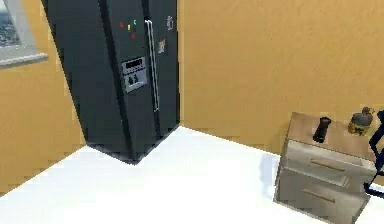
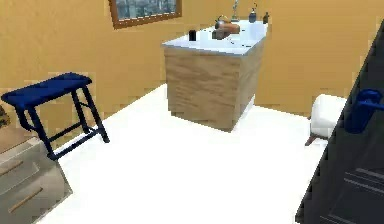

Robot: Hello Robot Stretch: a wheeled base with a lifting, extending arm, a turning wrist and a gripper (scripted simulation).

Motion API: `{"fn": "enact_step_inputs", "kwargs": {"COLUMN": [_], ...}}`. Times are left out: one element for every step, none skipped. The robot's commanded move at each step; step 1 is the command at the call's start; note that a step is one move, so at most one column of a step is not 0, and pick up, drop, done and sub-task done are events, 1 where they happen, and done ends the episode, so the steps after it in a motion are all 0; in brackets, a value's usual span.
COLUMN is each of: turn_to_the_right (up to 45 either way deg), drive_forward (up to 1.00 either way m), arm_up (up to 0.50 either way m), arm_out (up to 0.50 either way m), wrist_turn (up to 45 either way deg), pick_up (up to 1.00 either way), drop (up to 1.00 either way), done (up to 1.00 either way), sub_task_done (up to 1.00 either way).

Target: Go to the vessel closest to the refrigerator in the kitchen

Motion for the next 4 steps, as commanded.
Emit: {"fn": "enact_step_inputs", "kwargs": {"turn_to_the_right": [0.0, -45.0, -12.0, 0.0], "drive_forward": [0.6, 0.0, 0.0, 0.45], "arm_up": [0.0, 0.0, 0.0, 0.0], "arm_out": [0.0, 0.0, 0.0, 0.0], "wrist_turn": [0.0, 0.0, 0.0, 0.0], "pick_up": [0.0, 0.0, 0.0, 0.0], "drop": [0.0, 0.0, 0.0, 0.0], "done": [0.0, 0.0, 0.0, 0.0], "sub_task_done": [0.0, 0.0, 0.0, 0.0]}}
